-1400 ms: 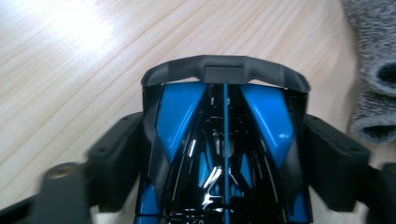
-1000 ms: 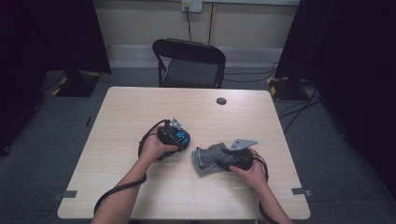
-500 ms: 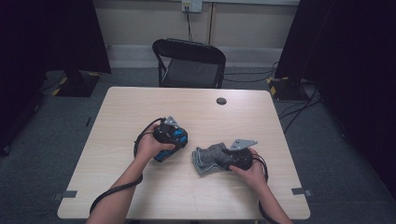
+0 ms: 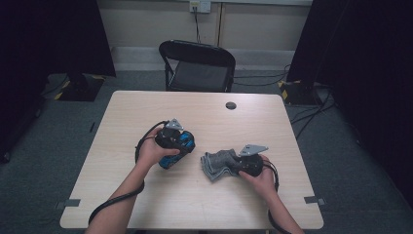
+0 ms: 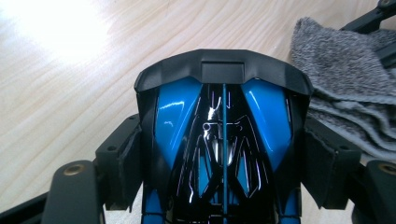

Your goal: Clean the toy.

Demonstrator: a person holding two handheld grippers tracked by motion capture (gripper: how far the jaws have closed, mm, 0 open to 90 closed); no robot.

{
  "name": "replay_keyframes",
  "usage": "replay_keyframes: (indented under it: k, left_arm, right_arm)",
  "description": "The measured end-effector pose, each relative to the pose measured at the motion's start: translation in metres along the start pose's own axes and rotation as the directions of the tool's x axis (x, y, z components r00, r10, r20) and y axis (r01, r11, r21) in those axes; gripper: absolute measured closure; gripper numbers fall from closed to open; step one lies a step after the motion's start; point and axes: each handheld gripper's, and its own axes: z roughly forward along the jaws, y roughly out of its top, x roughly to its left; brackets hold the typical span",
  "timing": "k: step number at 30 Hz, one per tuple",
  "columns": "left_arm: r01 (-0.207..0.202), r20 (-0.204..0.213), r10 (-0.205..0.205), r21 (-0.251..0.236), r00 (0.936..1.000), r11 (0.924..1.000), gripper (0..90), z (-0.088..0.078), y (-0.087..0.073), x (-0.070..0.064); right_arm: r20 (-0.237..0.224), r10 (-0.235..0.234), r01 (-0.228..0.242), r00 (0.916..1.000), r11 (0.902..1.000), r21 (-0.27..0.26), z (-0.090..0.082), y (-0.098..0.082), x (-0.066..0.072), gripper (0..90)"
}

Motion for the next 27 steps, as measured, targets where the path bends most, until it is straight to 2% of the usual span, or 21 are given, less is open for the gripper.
replay_keyframes:
  k: [3, 10, 15, 20, 27]
  left_arm:
    - [-0.007, 0.001, 0.007, -0.008, 1.0, 0.9999, 25.6, -0.004, 0.003, -0.001]
    - [-0.018, 0.035, 0.019, -0.039, 0.9992, 0.9991, 25.6, -0.015, 0.007, -0.006]
    - [-0.036, 0.058, 0.039, -0.05, 0.9976, 0.9981, 25.6, -0.018, 0.007, -0.014]
    - [-0.055, 0.076, 0.059, -0.059, 0.9953, 0.9968, 25.6, -0.022, 0.007, -0.021]
    - [-0.061, 0.097, 0.068, -0.081, 0.993, 0.9949, 25.6, -0.025, 0.002, -0.028]
  right_arm:
    - [0.007, 0.013, -0.013, 0.9999, 0.9999, -0.004, 0.0, 0.0, -0.001, 69.8]
    - [0.038, 0.036, -0.036, 0.9986, 0.9993, 0.005, 0.001, 0.002, 0.002, 76.2]
    - [0.05, 0.083, -0.084, 0.9953, 0.9964, 0.01, 0.001, 0.006, 0.001, 78.6]
    - [0.053, 0.111, -0.111, 0.9925, 0.9937, 0.011, -0.002, 0.011, -0.001, 79.4]
    - [0.062, 0.154, -0.152, 0.9861, 0.9878, -0.036, -0.018, 0.028, -0.013, 79.7]
